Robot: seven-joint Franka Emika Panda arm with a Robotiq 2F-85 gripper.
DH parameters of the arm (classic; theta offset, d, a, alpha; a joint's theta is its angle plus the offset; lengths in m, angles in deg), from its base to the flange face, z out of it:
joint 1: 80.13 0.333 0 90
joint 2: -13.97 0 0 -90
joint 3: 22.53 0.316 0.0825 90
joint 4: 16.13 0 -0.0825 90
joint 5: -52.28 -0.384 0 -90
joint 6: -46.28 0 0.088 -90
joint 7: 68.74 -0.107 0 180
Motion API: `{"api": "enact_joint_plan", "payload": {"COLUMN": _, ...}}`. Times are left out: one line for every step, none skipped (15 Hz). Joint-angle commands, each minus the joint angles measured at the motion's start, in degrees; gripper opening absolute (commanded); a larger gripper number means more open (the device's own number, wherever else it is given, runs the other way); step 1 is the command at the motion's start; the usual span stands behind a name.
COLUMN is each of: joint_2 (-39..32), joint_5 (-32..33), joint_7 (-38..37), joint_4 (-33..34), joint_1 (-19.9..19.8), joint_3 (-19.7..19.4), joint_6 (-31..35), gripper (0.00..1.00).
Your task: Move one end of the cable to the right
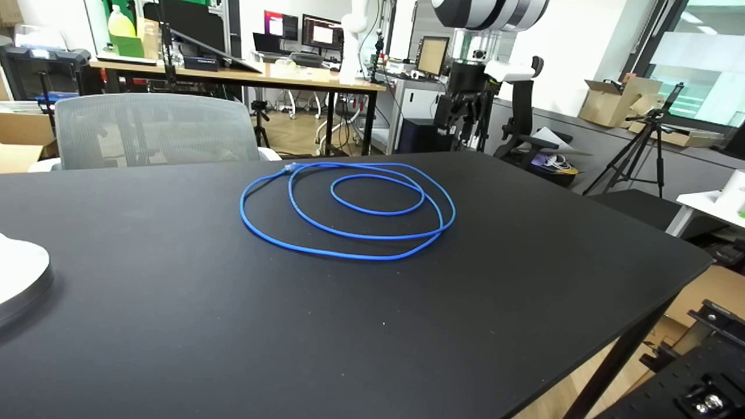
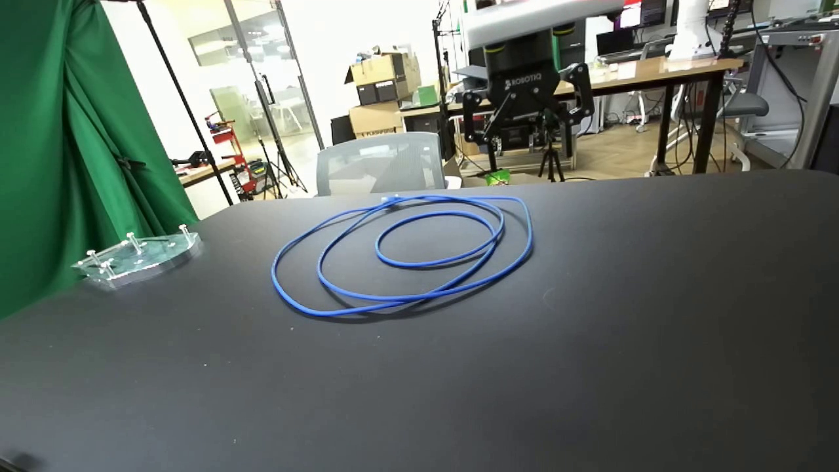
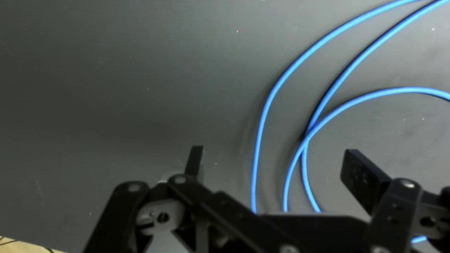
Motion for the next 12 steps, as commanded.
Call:
{"api": "enact_joint_plan", "payload": {"joint_2": -4.7, "joint_5": 2.7, "joint_7": -3.4, "joint_4": 7.1, "joint_1": -0.8, "joint_3": 1.3, "joint_6": -0.9, "gripper": 1.0}}
{"api": "enact_joint_plan", "payload": {"joint_2": -5.9, "joint_5": 2.4, "joint_7": -4.0, "joint_4": 8.4, "joint_1": -1.2, "joint_3": 1.7, "joint_6": -0.7, "gripper": 1.0}}
{"api": "enact_joint_plan", "payload": {"joint_2": -6.8, "joint_5": 2.3, "joint_7": -4.9, "joint_4": 9.5, "joint_1": -1.3, "joint_3": 1.8, "joint_6": 0.1, "gripper": 1.0}}
{"api": "enact_joint_plan", "payload": {"joint_2": -7.8, "joint_5": 1.8, "joint_7": -5.8, "joint_4": 10.3, "joint_1": -1.5, "joint_3": 2.1, "joint_6": 1.4, "gripper": 1.0}}
{"api": "enact_joint_plan", "payload": {"joint_2": -8.8, "joint_5": 1.4, "joint_7": -6.6, "joint_4": 11.3, "joint_1": -1.7, "joint_3": 2.4, "joint_6": 1.9, "gripper": 1.0}}
{"api": "enact_joint_plan", "payload": {"joint_2": -9.9, "joint_5": 0.8, "joint_7": -7.5, "joint_4": 12.4, "joint_1": -2.1, "joint_3": 3.0, "joint_6": 2.0, "gripper": 1.0}}
{"api": "enact_joint_plan", "payload": {"joint_2": -11.0, "joint_5": 0.3, "joint_7": -8.2, "joint_4": 13.7, "joint_1": -2.4, "joint_3": 3.3, "joint_6": 1.5, "gripper": 1.0}}
{"api": "enact_joint_plan", "payload": {"joint_2": -12.0, "joint_5": -0.2, "joint_7": -8.6, "joint_4": 14.9, "joint_1": -2.9, "joint_3": 3.9, "joint_6": 0.7, "gripper": 1.0}}
{"api": "enact_joint_plan", "payload": {"joint_2": -13.0, "joint_5": -0.7, "joint_7": -9.0, "joint_4": 16.1, "joint_1": -3.1, "joint_3": 4.3, "joint_6": 0.1, "gripper": 1.0}}
{"api": "enact_joint_plan", "payload": {"joint_2": -14.1, "joint_5": -0.8, "joint_7": -9.1, "joint_4": 17.4, "joint_1": -3.3, "joint_3": 4.5, "joint_6": -0.8, "gripper": 1.0}}
{"api": "enact_joint_plan", "payload": {"joint_2": -15.0, "joint_5": -0.9, "joint_7": -8.8, "joint_4": 18.5, "joint_1": -3.5, "joint_3": 4.9, "joint_6": -2.2, "gripper": 1.0}}
{"api": "enact_joint_plan", "payload": {"joint_2": -15.8, "joint_5": -0.8, "joint_7": -8.9, "joint_4": 19.6, "joint_1": -3.5, "joint_3": 4.8, "joint_6": -2.9, "gripper": 1.0}}
